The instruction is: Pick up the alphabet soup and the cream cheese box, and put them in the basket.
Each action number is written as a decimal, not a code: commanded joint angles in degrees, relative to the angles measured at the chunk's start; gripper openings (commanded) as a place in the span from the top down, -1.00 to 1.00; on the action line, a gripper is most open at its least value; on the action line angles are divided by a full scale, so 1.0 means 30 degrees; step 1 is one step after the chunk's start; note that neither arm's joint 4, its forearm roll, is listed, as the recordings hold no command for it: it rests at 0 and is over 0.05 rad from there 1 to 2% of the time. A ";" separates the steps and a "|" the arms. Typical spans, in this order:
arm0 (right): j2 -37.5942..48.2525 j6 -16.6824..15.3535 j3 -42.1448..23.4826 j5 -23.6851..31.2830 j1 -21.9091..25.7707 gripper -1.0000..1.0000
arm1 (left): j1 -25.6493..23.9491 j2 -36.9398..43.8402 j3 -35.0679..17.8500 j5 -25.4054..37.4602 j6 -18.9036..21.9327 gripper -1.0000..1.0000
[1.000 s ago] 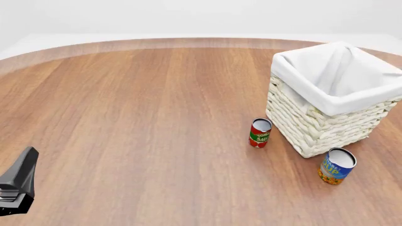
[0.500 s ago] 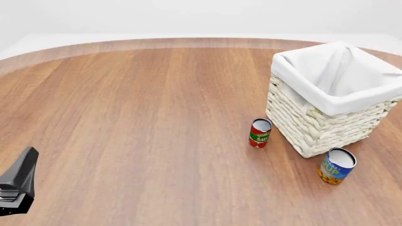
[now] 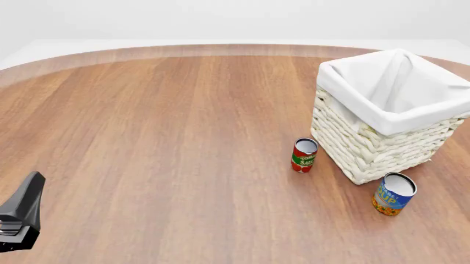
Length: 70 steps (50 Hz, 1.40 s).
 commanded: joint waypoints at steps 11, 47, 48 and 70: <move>-0.1819 -0.0312 0.2840 -0.0426 -0.0268 -1.00 | 0.0000 0.0000 0.0000 0.0000 0.0000 -1.00; -0.3027 -0.0469 0.5958 -0.1187 -0.0519 -1.00 | 0.0000 0.0000 0.0000 0.0000 0.0000 -1.00; -0.3094 -0.0505 0.6068 -0.1214 -0.0502 -1.00 | 0.0000 0.0000 0.0000 0.0000 0.0000 -1.00; -0.3240 -0.0270 0.7081 -0.1499 -0.0782 -1.00 | 0.0000 0.0000 0.0000 0.0000 0.0000 -1.00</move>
